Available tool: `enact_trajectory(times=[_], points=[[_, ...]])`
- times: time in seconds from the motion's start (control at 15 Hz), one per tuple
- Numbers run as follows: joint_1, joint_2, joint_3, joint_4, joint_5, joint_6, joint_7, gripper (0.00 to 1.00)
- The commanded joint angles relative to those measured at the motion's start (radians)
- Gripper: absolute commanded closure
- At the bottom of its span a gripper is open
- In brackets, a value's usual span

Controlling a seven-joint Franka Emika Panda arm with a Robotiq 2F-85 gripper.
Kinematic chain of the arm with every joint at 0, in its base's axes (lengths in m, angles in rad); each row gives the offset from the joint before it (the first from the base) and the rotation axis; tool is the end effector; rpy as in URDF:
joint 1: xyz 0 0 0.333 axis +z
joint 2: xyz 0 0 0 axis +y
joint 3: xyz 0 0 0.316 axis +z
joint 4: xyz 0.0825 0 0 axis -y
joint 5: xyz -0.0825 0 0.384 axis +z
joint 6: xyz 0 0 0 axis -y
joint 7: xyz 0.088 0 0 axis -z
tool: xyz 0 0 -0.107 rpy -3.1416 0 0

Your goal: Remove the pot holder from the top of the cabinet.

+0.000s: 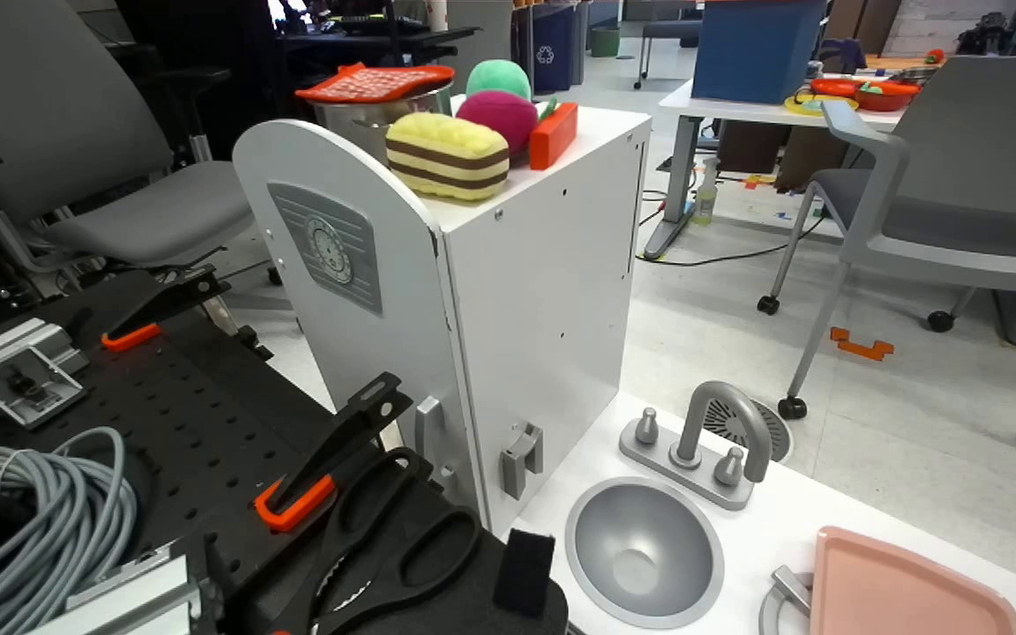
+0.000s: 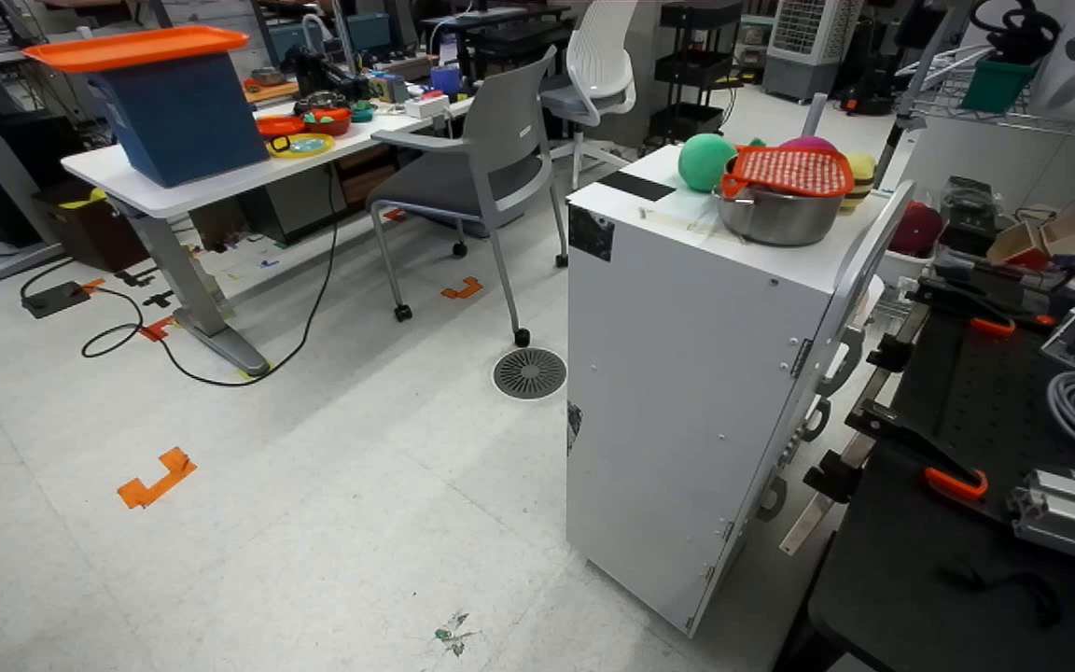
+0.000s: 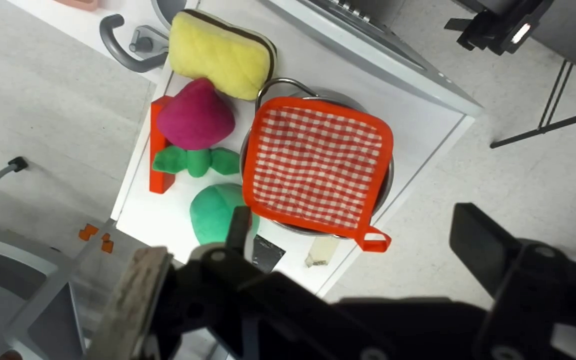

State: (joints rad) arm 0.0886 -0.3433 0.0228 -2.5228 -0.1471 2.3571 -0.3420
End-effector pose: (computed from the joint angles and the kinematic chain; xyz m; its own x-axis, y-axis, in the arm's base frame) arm 0.4366 0.0469 0.4168 0.8424 0.5261 0.1168 0.5035 -0.8456 0.1773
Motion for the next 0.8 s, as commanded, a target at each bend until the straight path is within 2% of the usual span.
enact_trajectory(times=[0.0,0.73], points=[[0.0,0.029,0.001,0.021,-0.015,0.022,0.006,0.0],[0.029,0.317,0.048,0.221,0.003,0.073,-0.012,0.0]])
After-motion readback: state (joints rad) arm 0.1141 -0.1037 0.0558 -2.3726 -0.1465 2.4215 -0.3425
